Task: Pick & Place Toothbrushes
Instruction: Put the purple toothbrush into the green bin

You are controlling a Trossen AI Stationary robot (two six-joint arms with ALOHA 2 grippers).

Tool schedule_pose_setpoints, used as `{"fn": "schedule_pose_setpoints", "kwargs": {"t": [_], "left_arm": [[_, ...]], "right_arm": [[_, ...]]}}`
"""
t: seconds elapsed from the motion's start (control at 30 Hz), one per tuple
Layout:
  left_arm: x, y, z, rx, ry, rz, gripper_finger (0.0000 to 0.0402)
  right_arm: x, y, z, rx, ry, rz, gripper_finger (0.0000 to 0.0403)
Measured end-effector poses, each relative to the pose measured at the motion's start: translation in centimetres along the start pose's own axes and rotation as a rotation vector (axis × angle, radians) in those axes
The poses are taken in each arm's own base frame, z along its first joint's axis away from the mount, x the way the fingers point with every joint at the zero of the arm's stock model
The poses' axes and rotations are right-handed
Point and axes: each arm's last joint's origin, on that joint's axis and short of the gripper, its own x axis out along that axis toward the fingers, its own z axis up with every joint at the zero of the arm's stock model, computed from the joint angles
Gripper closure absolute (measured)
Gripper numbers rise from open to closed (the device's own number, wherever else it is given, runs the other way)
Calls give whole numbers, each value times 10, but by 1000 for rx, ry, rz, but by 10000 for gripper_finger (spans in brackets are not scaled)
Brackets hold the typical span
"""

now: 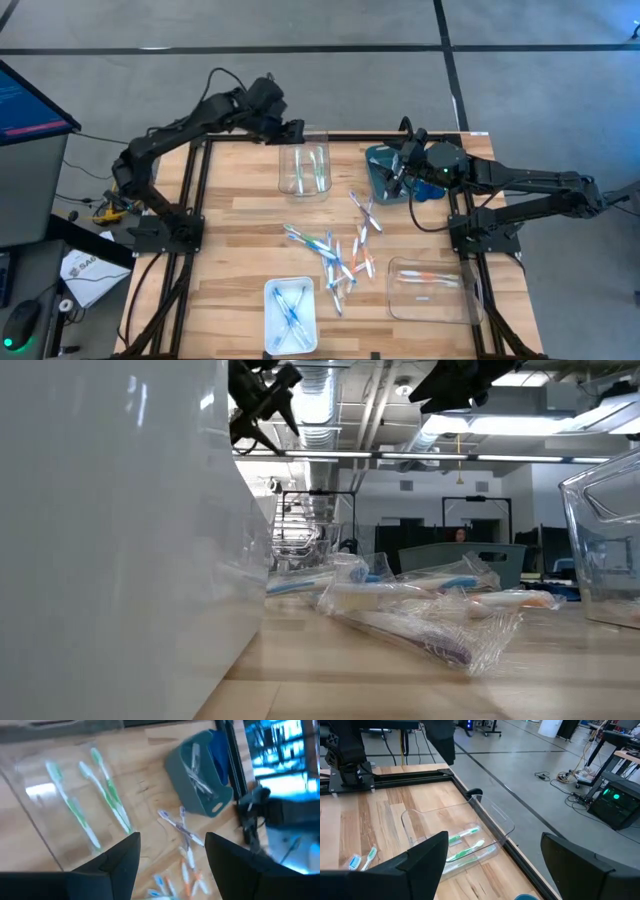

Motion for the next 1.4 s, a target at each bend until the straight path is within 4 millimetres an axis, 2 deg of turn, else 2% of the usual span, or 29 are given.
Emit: {"fn": "schedule_pose_setpoints", "kwargs": {"t": [0.17,0.37,0.67,0.77,0.93,1.17,1.4], "left_arm": [[0,-8,-6,185,-2,-21,183],[2,-22,-11,402,-81,-23,183],[2,-56,-21,715,-232,-168,183],[2,-67,-27,795,-270,-211,183],[1,-80,-37,877,-308,-265,183],[0,-93,-51,963,-317,-323,183],[-1,-108,-74,1042,-271,-425,183]], "right_arm": [[0,0,0,0,0,0,92],[0,0,0,0,0,0,92],[0,0,0,5,0,1,92],[0,0,0,104,5,4,92],[0,1,-4,232,40,3,92],[0,1,-7,225,65,2,92],[-2,6,-8,209,83,50,92]]}}
